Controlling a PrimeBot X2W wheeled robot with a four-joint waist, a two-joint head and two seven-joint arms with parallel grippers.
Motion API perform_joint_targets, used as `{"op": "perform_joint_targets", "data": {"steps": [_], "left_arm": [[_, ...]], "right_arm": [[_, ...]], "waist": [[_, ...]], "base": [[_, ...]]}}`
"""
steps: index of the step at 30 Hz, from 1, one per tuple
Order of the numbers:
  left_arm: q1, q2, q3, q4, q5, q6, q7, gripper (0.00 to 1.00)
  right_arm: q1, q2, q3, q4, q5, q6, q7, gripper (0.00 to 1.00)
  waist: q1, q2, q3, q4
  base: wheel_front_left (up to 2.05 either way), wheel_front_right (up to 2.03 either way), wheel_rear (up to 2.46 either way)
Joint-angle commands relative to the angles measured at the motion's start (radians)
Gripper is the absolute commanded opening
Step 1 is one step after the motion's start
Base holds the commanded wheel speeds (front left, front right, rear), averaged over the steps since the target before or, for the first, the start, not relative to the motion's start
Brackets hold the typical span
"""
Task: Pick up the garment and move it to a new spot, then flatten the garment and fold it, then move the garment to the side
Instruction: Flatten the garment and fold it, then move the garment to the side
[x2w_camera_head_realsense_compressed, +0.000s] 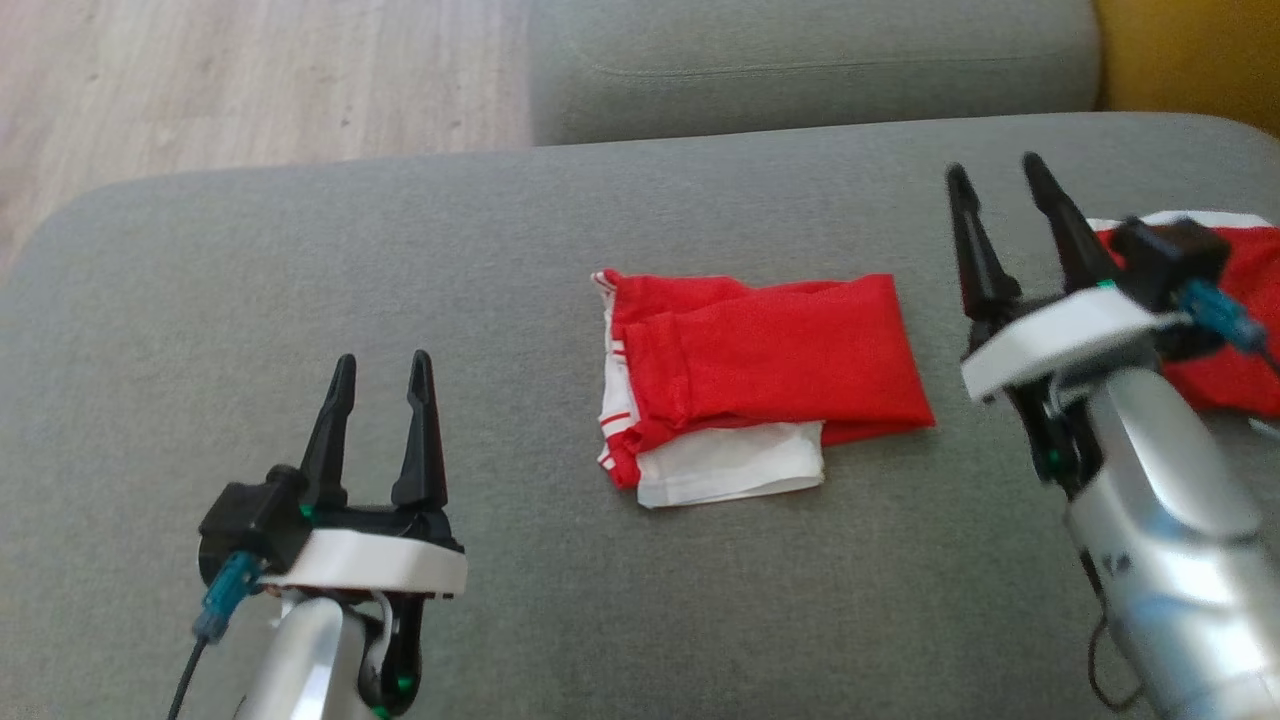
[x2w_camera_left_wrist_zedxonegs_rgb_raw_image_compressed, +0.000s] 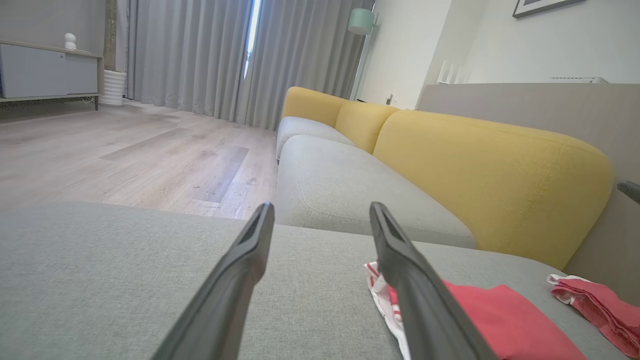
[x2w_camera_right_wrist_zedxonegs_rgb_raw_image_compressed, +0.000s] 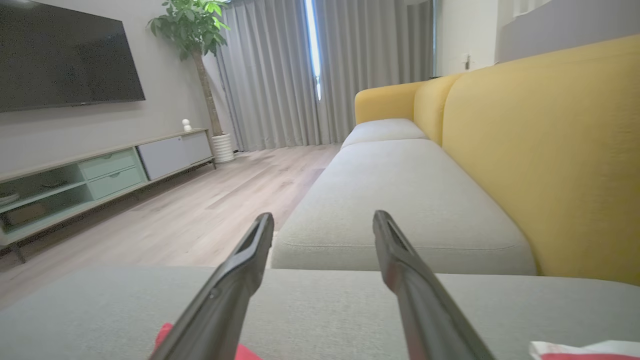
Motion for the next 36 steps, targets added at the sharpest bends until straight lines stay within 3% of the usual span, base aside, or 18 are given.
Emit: {"op": "perform_joint_targets", "data": {"steps": [1, 8, 13, 36], "left_arm": [[-0.019, 0.007, 0.032, -0.035, 0.008, 0.005, -0.009, 1.0], [0.009, 0.007, 0.039, -0.039, 0.028, 0.002, -0.009, 1.0], [0.029, 0.007, 0.052, -0.041, 0.046, -0.004, -0.009, 1.0], [0.021, 0.007, 0.044, -0.056, 0.038, -0.002, -0.009, 1.0]], "right_arm": [[0.036, 0.012, -0.019, -0.061, -0.045, -0.001, -0.01, 1.0], [0.237, 0.084, -0.209, -0.218, -0.209, -0.001, -0.011, 1.0], [0.348, 0.134, -0.267, -0.288, -0.271, -0.001, -0.011, 1.0], [0.372, 0.162, -0.288, -0.312, -0.302, -0.001, -0.004, 1.0]], "waist": [[0.0, 0.0, -0.005, -0.017], [0.0, 0.0, -0.011, -0.049], [0.0, 0.0, -0.011, -0.059], [0.0, 0.0, 0.022, -0.039]], "base": [[0.0, 0.0, 0.0], [0.0, 0.0, 0.0], [0.0, 0.0, 0.0], [0.0, 0.0, 0.0]]}}
